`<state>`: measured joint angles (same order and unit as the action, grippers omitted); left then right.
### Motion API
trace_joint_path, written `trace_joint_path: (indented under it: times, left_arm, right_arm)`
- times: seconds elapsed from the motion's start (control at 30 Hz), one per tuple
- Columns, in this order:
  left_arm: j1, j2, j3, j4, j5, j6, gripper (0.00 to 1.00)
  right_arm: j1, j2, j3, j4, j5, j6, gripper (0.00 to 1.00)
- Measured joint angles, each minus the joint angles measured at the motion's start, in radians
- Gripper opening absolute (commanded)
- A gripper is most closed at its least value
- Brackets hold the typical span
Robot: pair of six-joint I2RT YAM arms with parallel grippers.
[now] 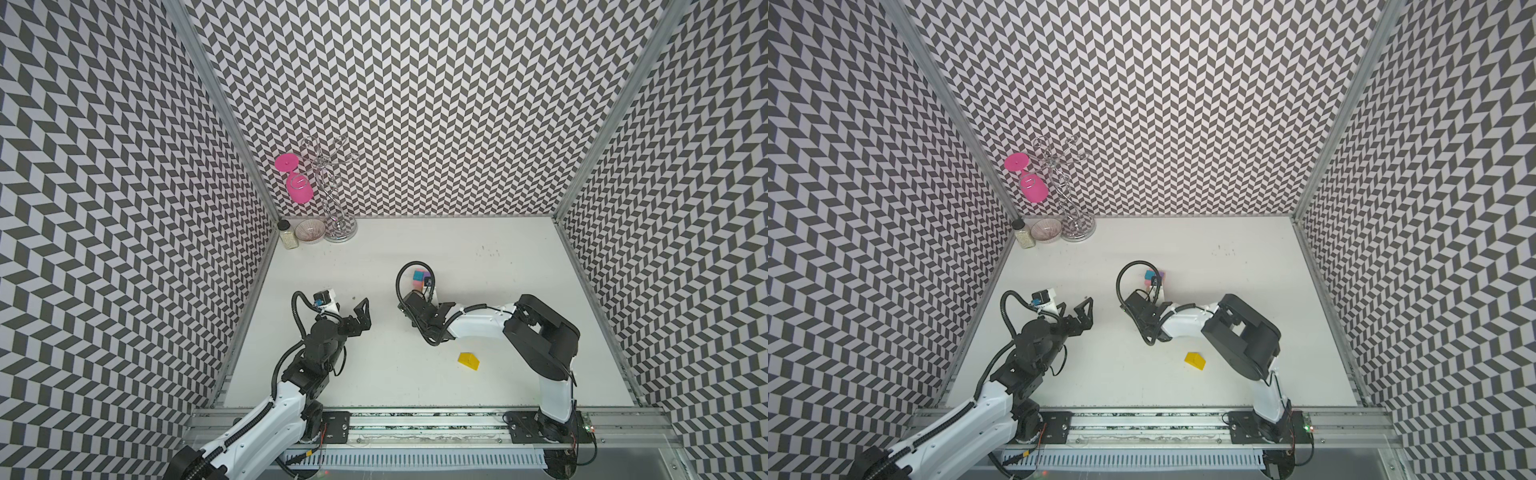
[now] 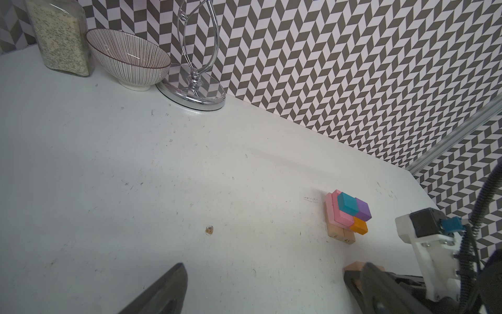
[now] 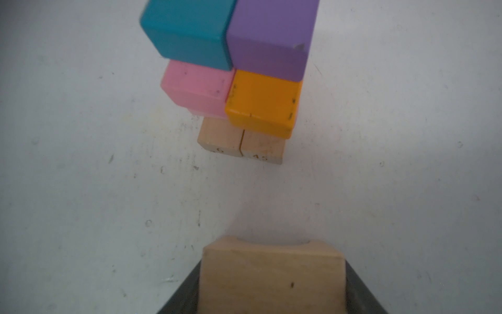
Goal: Build the wood block tower
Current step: 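Carry the arch block over the stack with the right gripper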
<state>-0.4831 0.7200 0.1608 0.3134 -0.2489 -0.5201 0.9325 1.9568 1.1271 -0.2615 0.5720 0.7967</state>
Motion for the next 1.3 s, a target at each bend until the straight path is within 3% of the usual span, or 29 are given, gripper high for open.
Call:
trace_joint_path:
  times: [0.33,0.7,1.3]
  left_arm:
    - [0.0,0.012,0.0,0.008,0.0,0.003,1.0]
    - [0.0,0.038,-0.01,0.048,-0.055,0.015,1.0]
    - [0.002,0.074,-0.018,0.095,-0.11,0.032,1.0]
  right_arm:
    - [-0.001,-0.09,0.008,-0.074,0.012,-0.016,0.46]
    - [-0.08,-0.106,0.224,-0.106,0.032,-0.079,0.46]
    - [-0.111,0.158,0.599,-0.261,0.079,-0.074,0.47]
